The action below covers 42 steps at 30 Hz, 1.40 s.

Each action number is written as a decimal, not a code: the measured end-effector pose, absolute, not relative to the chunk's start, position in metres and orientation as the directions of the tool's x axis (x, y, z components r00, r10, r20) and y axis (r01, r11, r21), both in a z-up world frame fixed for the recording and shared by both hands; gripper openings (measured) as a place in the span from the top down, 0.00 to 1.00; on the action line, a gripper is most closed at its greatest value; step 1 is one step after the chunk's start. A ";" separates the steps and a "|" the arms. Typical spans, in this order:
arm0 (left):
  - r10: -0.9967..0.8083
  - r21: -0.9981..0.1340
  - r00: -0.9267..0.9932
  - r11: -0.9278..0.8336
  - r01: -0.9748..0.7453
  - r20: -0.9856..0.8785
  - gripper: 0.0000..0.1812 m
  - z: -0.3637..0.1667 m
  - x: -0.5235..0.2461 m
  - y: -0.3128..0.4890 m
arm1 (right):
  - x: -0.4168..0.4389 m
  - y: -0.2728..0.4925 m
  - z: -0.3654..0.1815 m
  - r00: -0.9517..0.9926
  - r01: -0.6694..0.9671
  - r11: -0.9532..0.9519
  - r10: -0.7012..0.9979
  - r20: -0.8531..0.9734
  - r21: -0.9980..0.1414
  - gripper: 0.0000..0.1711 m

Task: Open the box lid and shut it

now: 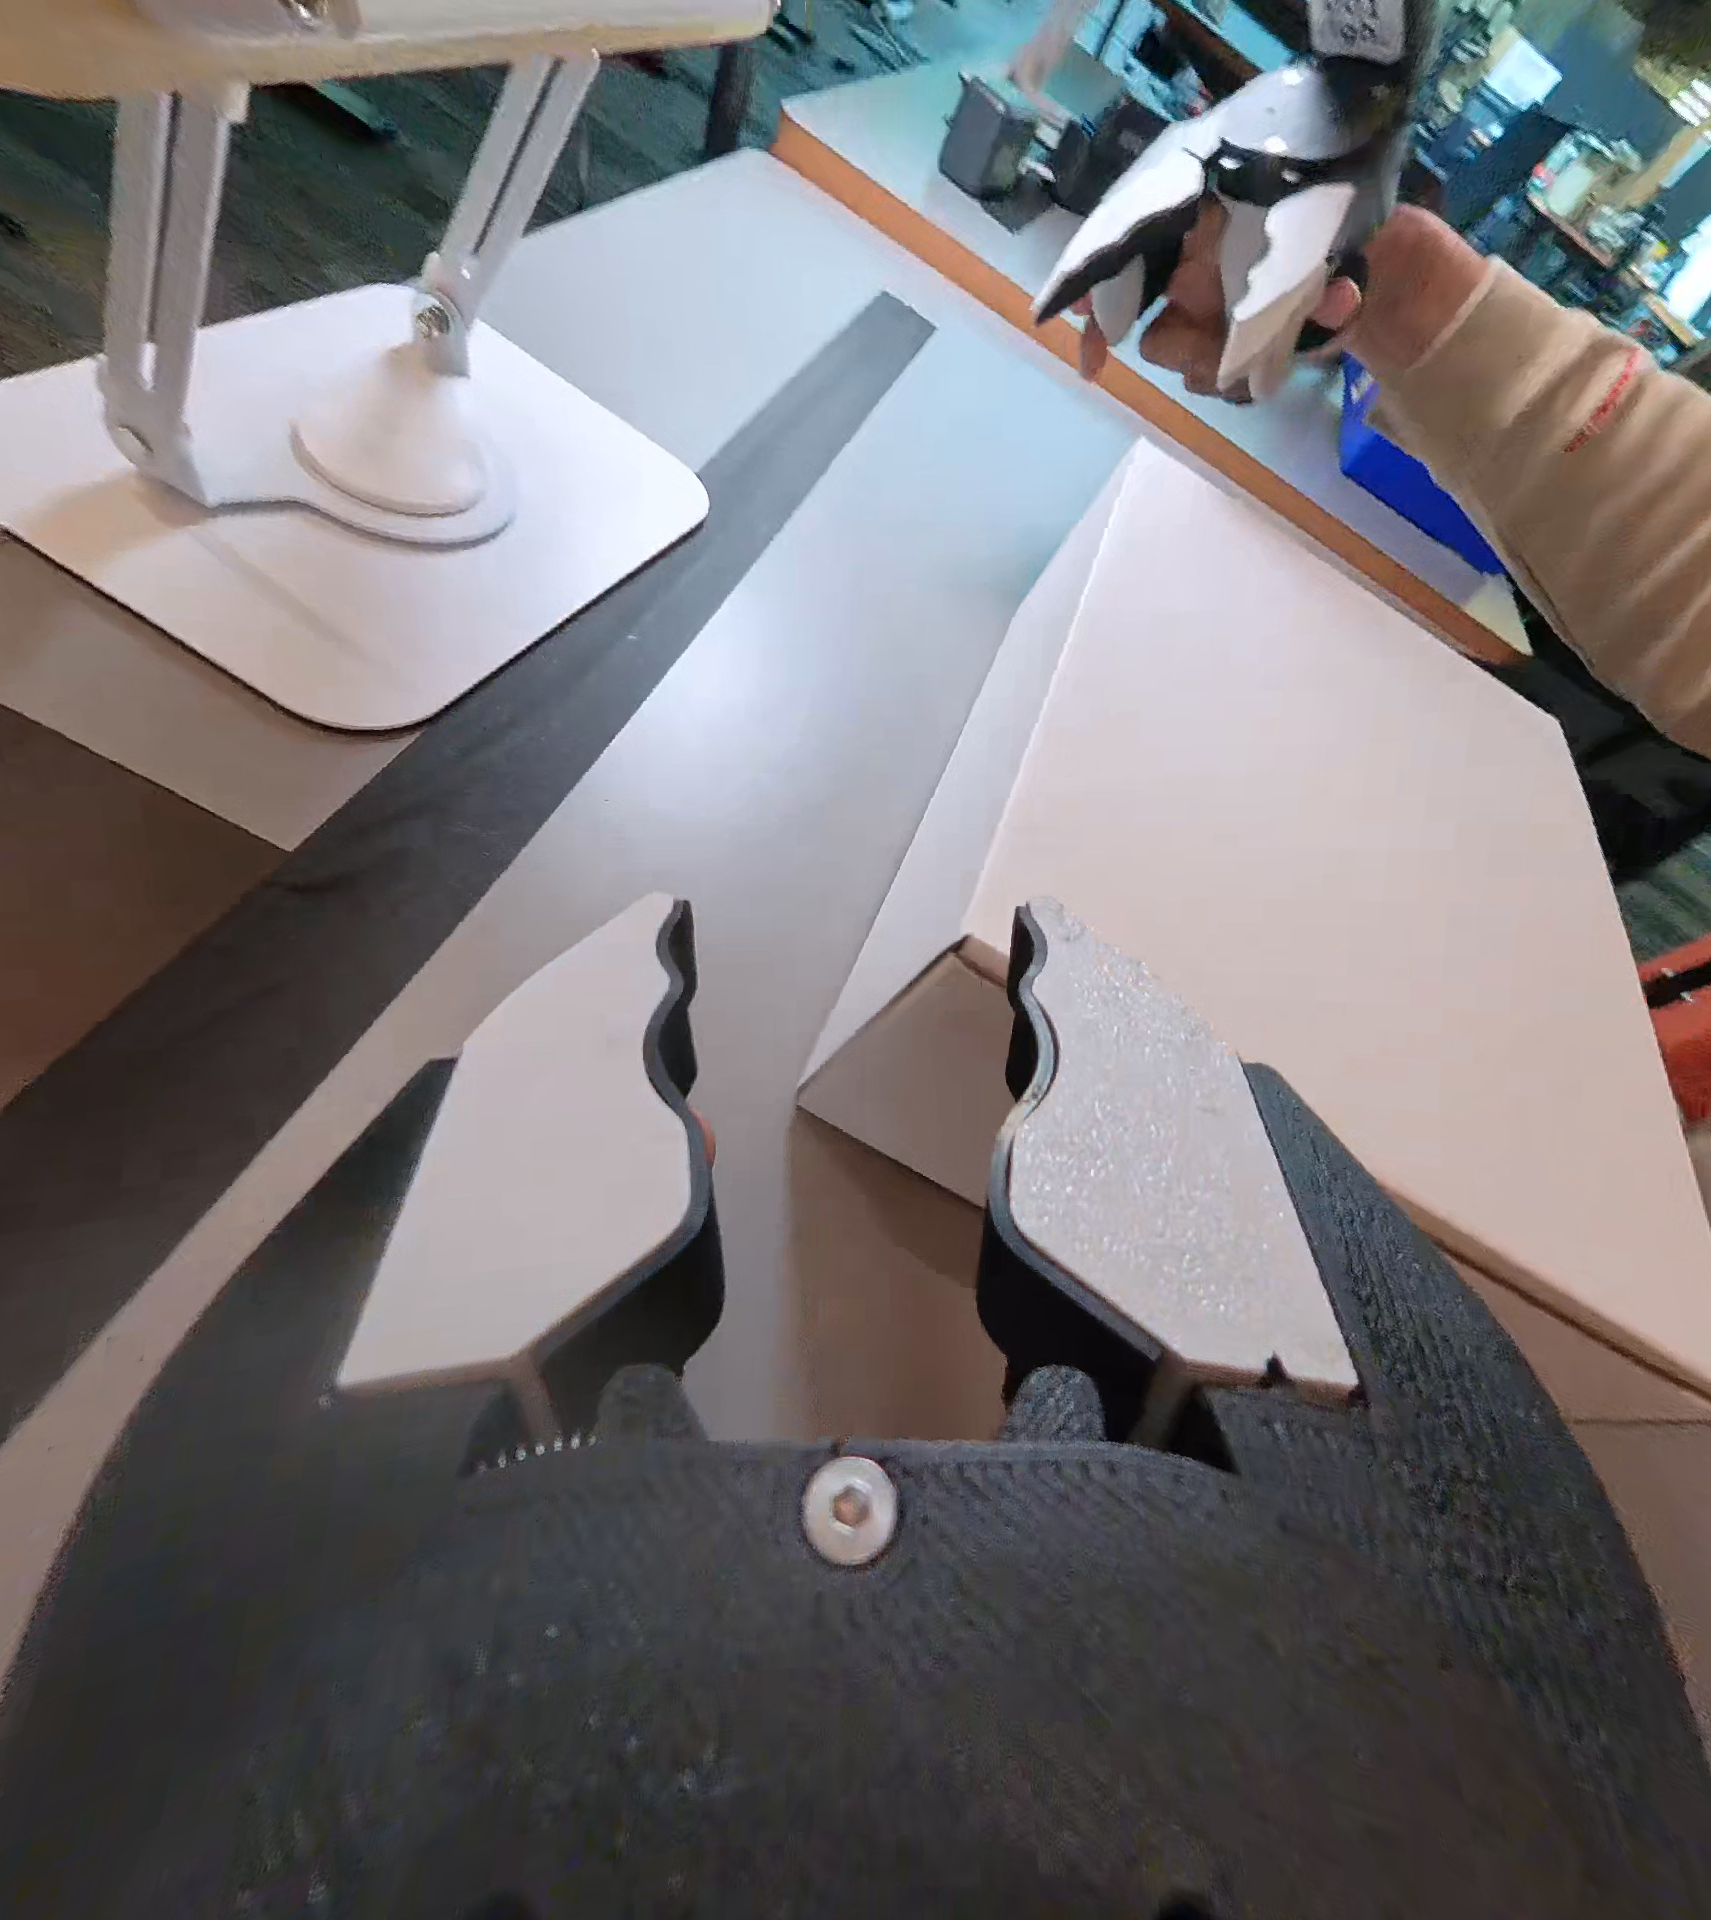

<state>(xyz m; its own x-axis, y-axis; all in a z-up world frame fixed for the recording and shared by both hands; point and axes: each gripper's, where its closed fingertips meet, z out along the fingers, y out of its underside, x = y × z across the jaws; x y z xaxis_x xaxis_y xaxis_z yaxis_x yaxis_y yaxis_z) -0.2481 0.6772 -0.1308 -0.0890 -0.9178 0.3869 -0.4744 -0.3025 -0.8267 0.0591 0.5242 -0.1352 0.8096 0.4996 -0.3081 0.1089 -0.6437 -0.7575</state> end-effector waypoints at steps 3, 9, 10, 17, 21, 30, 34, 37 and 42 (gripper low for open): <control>-0.940 -0.843 0.011 -0.310 -0.440 0.340 0.68 -0.127 -0.263 0.658 | 0.064 0.507 -0.119 0.889 0.074 -0.588 0.405 -0.214 -0.806 0.44; -0.938 -0.889 0.159 -0.344 -0.304 0.309 0.69 -0.105 -0.300 0.597 | 0.037 0.430 -0.104 0.953 0.100 -0.506 0.296 -0.064 -0.857 0.44; -0.934 -0.898 0.173 -0.349 -0.268 0.311 0.69 -0.100 -0.308 0.586 | 0.030 0.416 -0.103 0.959 0.100 -0.491 0.280 -0.048 -0.865 0.44; -0.941 -0.956 0.303 -0.215 -0.197 0.150 0.69 -0.095 -0.354 0.513 | -0.031 0.324 -0.098 0.969 0.162 -0.361 0.232 0.080 -0.918 0.45; -0.935 -0.974 0.353 -0.050 -0.223 -0.033 0.69 -0.100 -0.365 0.478 | -0.069 0.295 -0.100 0.943 0.310 -0.277 0.213 0.256 -0.910 0.46; -0.807 -0.840 0.344 0.312 -0.444 -0.481 0.72 -0.120 -0.335 0.443 | -0.117 0.312 -0.133 0.797 0.603 -0.215 0.139 0.587 -0.768 0.52; -0.738 -0.676 0.183 0.450 -0.584 -0.649 0.73 -0.123 -0.311 0.434 | -0.121 0.317 -0.157 0.858 0.514 -0.314 0.159 0.489 -0.798 0.45; -0.729 -0.566 0.003 0.529 -0.632 -0.685 0.74 -0.125 -0.290 0.424 | -0.119 0.320 -0.162 0.898 0.433 -0.297 0.221 0.379 -0.851 0.43; -0.712 -0.431 -0.226 0.612 -0.664 -0.664 0.75 -0.134 -0.256 0.410 | -0.105 0.331 -0.138 0.877 0.120 -0.387 0.473 -0.086 -0.914 0.43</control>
